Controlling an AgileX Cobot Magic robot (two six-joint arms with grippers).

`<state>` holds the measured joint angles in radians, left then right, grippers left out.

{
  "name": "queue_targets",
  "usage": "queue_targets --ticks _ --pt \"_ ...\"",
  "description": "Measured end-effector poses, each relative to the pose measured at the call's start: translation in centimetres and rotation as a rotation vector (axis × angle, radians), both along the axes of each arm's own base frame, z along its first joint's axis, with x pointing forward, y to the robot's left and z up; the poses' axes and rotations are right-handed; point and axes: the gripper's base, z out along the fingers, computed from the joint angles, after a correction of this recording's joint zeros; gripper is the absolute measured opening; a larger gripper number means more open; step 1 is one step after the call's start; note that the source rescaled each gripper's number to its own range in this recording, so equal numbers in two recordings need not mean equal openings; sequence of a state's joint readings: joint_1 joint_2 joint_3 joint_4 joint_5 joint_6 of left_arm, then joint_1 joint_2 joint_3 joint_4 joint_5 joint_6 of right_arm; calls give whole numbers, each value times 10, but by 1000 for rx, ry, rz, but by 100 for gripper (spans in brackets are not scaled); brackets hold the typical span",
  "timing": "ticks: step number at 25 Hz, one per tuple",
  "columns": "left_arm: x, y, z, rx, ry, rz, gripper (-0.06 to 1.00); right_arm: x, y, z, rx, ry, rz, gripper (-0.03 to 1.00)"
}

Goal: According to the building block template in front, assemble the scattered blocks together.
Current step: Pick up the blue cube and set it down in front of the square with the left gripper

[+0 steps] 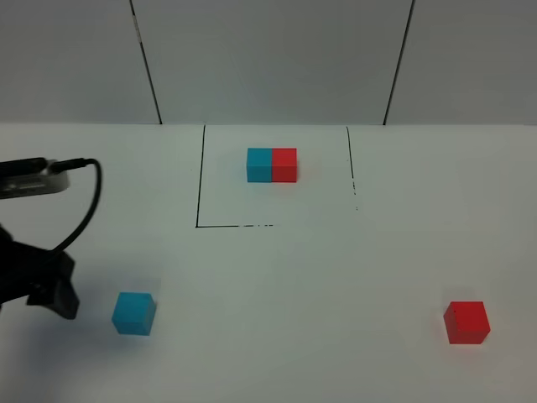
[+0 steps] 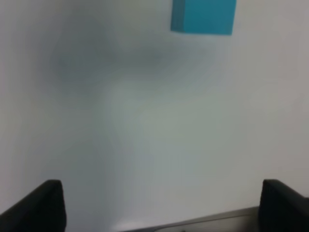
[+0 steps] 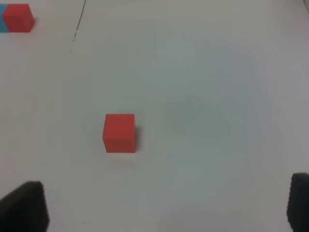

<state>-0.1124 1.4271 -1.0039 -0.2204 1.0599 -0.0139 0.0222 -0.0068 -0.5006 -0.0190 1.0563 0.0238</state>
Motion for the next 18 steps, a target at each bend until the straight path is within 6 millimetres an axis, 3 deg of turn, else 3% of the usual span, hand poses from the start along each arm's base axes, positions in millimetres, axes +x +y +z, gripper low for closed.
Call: queue_targets --ticks 8,18 --pt "55 -49 -46 121 36 -79 69 0 0 0 0 0 0 100" --pt "77 -62 -98 141 89 -52 69 0 0 0 0 0 0 100"
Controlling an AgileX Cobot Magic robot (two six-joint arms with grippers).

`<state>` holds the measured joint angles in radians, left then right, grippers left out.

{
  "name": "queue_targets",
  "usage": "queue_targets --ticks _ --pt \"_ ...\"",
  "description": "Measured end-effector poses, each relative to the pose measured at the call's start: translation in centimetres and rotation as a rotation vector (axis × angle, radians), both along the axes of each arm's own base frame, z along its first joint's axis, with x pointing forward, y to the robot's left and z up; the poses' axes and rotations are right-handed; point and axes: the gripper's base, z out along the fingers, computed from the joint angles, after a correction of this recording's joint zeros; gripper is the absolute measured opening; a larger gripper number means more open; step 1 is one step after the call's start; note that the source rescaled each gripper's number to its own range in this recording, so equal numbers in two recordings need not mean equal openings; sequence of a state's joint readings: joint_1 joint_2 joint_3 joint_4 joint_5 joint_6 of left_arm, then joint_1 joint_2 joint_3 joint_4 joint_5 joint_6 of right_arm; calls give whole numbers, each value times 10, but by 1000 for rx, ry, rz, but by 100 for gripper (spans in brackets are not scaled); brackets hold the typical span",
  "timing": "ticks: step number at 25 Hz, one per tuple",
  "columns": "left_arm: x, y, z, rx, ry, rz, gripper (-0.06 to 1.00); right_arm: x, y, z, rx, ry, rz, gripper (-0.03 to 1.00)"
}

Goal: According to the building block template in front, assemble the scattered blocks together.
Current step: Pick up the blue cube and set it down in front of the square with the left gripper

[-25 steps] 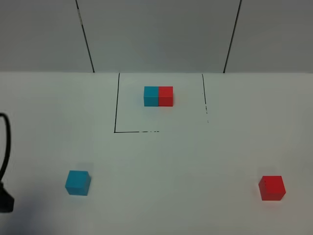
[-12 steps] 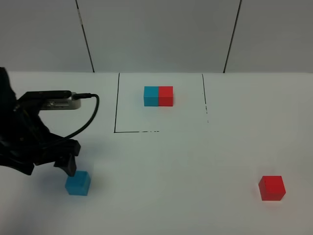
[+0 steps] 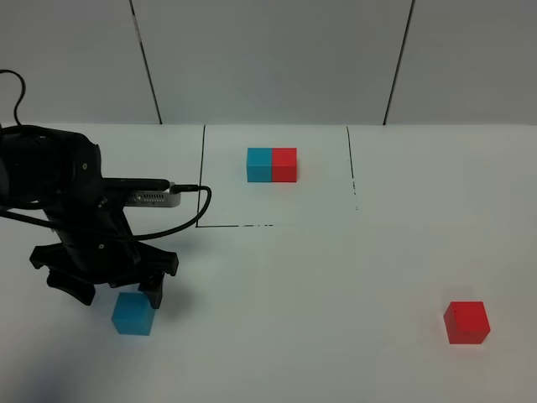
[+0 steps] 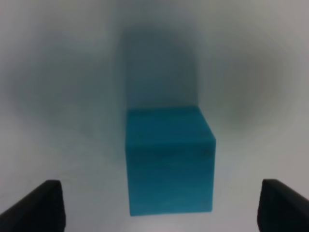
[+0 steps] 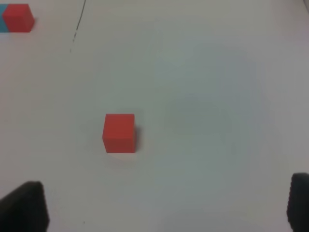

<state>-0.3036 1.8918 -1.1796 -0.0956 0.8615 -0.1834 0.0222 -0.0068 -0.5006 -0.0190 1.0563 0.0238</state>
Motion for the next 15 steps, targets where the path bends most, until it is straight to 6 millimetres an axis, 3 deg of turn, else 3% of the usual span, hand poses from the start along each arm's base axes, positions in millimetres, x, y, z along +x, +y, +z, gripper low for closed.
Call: queue_targets --ticks 15 --pt "3 -7 -41 28 84 -16 69 0 0 0 0 0 0 100"
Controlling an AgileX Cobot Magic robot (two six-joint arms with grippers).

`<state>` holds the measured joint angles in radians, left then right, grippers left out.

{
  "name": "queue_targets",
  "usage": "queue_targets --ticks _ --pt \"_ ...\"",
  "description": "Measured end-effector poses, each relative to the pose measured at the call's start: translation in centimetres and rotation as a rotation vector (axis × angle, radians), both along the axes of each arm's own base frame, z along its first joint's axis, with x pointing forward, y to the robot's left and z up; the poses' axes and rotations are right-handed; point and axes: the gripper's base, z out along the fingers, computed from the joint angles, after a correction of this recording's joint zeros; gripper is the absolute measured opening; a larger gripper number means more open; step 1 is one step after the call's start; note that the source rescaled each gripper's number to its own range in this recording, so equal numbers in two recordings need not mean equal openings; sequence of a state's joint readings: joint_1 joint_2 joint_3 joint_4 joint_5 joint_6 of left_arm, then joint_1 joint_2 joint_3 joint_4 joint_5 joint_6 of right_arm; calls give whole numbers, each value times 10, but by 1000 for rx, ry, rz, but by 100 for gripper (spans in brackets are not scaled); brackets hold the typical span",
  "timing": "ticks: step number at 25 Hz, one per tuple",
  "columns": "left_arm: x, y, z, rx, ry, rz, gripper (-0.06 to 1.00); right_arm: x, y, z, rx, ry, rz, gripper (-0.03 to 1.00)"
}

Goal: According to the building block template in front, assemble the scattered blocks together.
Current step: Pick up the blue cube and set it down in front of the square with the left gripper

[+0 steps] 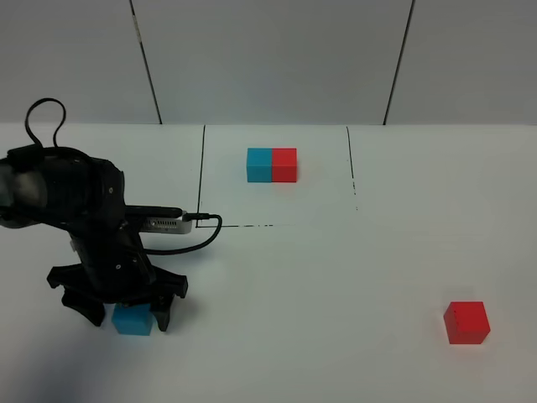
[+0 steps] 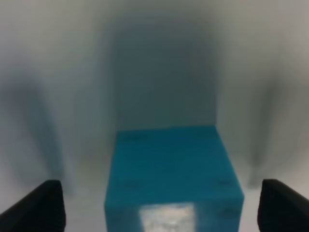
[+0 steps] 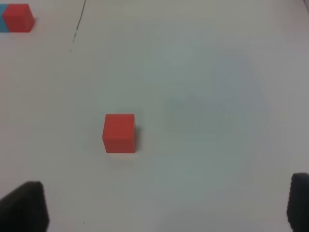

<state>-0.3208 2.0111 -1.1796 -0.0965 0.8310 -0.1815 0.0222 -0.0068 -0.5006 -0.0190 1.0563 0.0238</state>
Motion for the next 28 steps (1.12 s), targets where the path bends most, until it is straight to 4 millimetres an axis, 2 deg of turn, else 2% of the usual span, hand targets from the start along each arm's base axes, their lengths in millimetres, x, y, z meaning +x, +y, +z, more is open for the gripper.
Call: queue_targets --ticks 3,5,9,11,16,18,20,24,26,28 --pt "0 -6 -2 -4 -15 -15 66 0 0 0 0 0 0 100" --pt "-1 -9 -2 -6 -21 -22 57 0 0 0 0 0 0 100" --pt "-1 -9 -2 -2 -17 -26 23 0 0 0 0 0 0 100" --pt "-2 -10 -2 1 -12 -30 0 0 0 0 0 0 0 100" --pt "0 -9 6 33 15 -60 0 0 0 0 0 0 0 100" --pt "7 -8 23 54 3 -119 0 0 0 0 0 0 0 100" --pt "18 -10 50 47 -49 -206 0 0 0 0 0 0 0 100" --pt "33 -25 108 -2 -170 -576 0 0 0 0 0 0 0 100" --pt "34 -40 122 -24 -218 -795 0 0 0 0 0 0 0 100" --pt "35 -61 127 -33 -257 -1006 0 0 0 0 0 0 0 100"
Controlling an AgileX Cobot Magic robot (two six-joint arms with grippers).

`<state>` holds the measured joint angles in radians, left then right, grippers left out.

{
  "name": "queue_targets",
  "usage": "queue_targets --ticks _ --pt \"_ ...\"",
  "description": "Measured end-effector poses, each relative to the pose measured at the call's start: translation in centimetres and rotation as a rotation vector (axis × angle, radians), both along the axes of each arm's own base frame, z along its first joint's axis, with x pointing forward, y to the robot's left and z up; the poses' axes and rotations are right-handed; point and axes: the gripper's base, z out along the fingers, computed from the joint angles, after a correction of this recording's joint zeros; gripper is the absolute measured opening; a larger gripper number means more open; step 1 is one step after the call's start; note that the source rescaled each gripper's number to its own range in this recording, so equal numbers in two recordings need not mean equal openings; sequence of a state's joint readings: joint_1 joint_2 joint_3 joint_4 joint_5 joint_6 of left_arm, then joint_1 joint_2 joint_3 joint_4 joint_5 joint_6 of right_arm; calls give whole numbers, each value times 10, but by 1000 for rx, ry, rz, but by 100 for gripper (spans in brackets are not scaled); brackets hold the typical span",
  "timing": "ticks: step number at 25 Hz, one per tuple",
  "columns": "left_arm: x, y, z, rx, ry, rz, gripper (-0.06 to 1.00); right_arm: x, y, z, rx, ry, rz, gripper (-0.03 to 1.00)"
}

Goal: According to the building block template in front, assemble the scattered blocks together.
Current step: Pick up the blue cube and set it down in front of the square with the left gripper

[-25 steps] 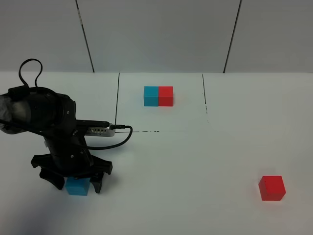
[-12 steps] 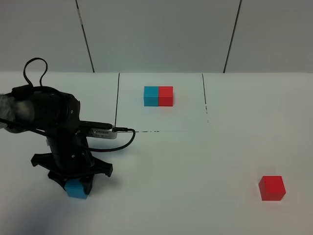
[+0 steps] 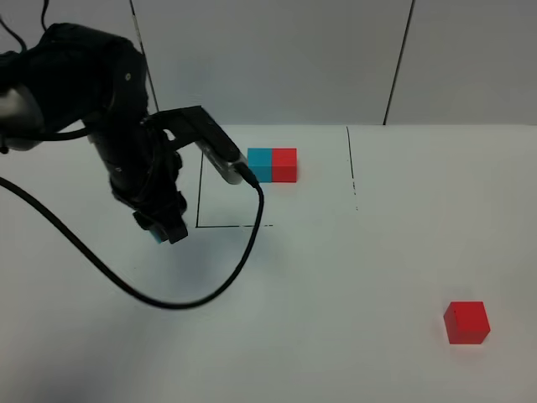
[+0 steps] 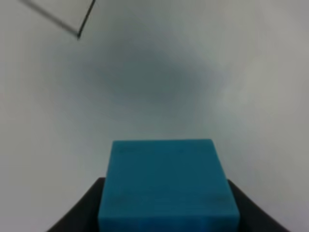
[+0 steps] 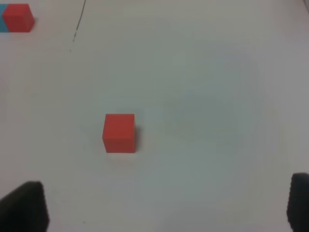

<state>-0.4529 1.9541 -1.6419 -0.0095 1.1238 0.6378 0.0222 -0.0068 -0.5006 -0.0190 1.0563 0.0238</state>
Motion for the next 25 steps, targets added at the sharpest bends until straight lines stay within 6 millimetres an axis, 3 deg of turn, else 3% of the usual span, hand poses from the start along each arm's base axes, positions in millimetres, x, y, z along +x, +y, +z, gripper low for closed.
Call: queue_targets --ticks 4,11,15,20,25 --pt "3 -44 -12 50 -37 -296 0 0 0 0 0 0 0 100" --pt "14 -106 -67 136 -29 -475 0 0 0 0 0 0 0 100" --pt "19 -120 -91 145 -2 -494 0 0 0 0 0 0 0 100" --pt "19 -124 -120 157 57 -496 0 0 0 0 0 0 0 100" --pt "20 -125 -134 163 79 -498 0 0 0 0 0 0 0 100"
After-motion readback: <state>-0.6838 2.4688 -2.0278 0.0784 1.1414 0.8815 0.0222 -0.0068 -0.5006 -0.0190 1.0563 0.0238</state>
